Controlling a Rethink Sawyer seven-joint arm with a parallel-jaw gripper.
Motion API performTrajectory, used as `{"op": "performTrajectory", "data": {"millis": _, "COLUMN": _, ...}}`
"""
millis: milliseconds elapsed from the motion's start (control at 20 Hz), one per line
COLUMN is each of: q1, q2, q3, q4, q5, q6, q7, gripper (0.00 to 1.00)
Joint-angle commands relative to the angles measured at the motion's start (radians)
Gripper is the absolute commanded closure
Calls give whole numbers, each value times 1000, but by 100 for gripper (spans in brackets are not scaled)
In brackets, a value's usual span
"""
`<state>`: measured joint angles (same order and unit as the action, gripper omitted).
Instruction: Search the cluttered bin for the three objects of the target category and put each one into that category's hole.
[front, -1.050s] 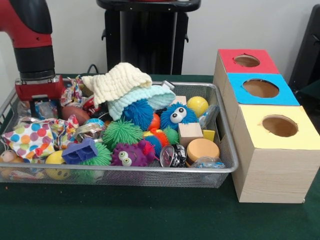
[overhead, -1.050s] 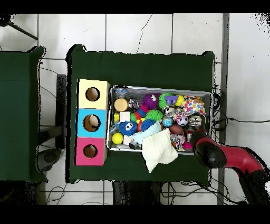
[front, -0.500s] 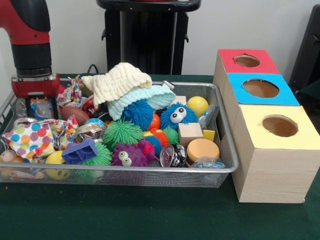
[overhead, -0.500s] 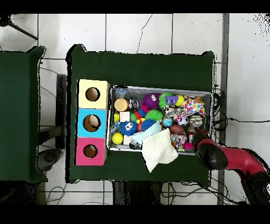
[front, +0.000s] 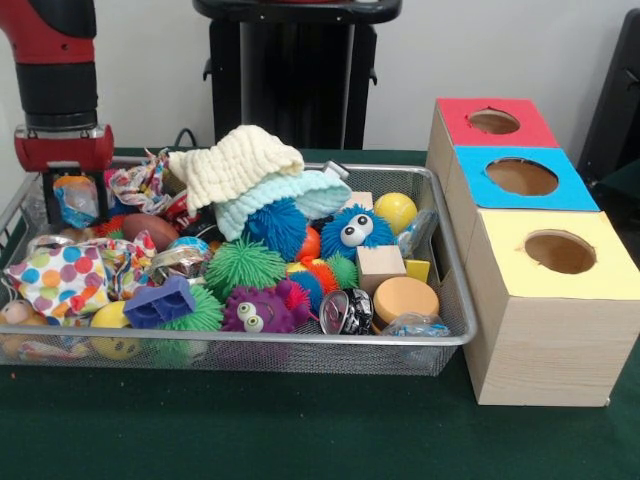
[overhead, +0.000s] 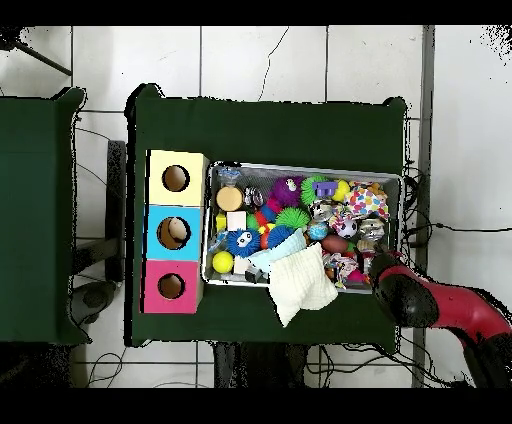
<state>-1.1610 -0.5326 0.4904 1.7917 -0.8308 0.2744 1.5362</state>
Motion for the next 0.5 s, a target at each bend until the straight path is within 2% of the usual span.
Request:
{"op": "performTrajectory", "data": {"millis": 50, "q1": 37, "q2": -18, "q3": -187, "q4": 100, "q5": 28, "q6": 93, "q7": 155, "gripper": 0}}
{"op": "performTrajectory", "data": {"millis": 500, "q1": 63, "q2": 19, "q3": -220, "q4": 73, "q5": 42, "q6": 43, "q7": 110, "gripper": 0}}
